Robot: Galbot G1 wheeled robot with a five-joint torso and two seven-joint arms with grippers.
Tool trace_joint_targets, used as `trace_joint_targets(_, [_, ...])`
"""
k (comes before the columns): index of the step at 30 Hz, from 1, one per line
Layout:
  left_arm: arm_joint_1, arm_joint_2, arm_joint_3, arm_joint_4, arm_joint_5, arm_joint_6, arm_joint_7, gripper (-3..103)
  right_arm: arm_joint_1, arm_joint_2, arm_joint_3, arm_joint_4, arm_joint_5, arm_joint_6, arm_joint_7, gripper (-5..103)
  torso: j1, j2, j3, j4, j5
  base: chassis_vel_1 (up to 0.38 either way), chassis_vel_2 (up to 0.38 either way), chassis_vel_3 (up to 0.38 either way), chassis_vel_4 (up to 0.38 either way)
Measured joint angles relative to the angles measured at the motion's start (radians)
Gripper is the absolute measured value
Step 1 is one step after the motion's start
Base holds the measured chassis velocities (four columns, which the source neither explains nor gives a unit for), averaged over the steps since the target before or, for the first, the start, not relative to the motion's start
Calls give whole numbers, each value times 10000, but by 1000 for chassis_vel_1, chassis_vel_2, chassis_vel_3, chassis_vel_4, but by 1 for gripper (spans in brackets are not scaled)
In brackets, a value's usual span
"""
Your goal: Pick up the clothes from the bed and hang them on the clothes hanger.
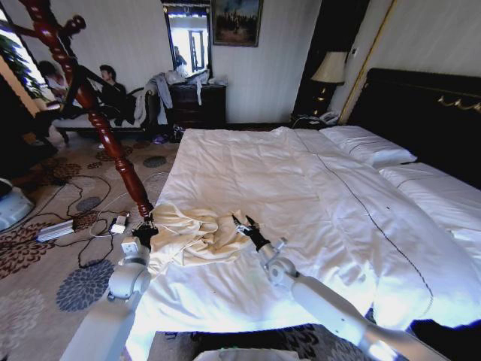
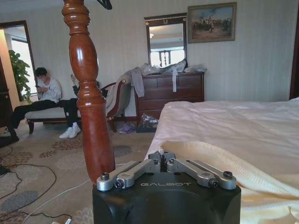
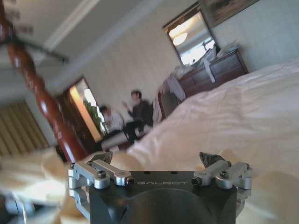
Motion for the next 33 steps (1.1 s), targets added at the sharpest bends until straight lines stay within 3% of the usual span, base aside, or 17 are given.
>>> trace_joint_targets(8, [-128, -42, 53, -54, -115, 81, -48, 0, 419, 118, -456, 44, -1488, -267, 439, 100, -1, 0, -1, 0, 1, 0, 0, 0, 0])
trace_joint_targets(10, [-138, -51, 18, -122, -253, 168, -151, 0, 829, 113, -1053, 171, -2294, -675, 802, 100, -2, 1, -1, 1, 1, 0, 0, 0, 0])
trace_joint_targets(15, [-123, -71, -18, -200, -273, 187, -178, 0, 1070, 257, -1395, 184, -2072, -957, 1070, 100, -2, 1, -1, -2, 2, 0, 0, 0, 0])
trace_joint_targets(19, [-68, -126, -106, -275, -280, 198, -218, 0, 1559, 779, -1793, 46, -1815, -1572, 1499, 100, -2, 1, -1, 3, 1, 0, 0, 0, 0])
trace_joint_targets(25, [-45, -103, -172, -337, -328, 210, -255, 0, 1677, 882, -2025, 31, -1854, -2245, 2182, 102, -2, 1, -1, 1, 1, 0, 0, 0, 0])
trace_joint_targets(31, [-80, -50, -207, -343, -391, 216, -304, 0, 1425, 566, -1992, 121, -1859, -2372, 2421, 94, -2, 1, -1, -2, 2, 0, 0, 0, 0])
trace_joint_targets(33, [-114, -56, -207, -331, -398, 216, -319, 0, 1380, 578, -1952, 98, -1851, -2334, 2404, 84, -2, 2, -1, -2, 2, 0, 0, 0, 0])
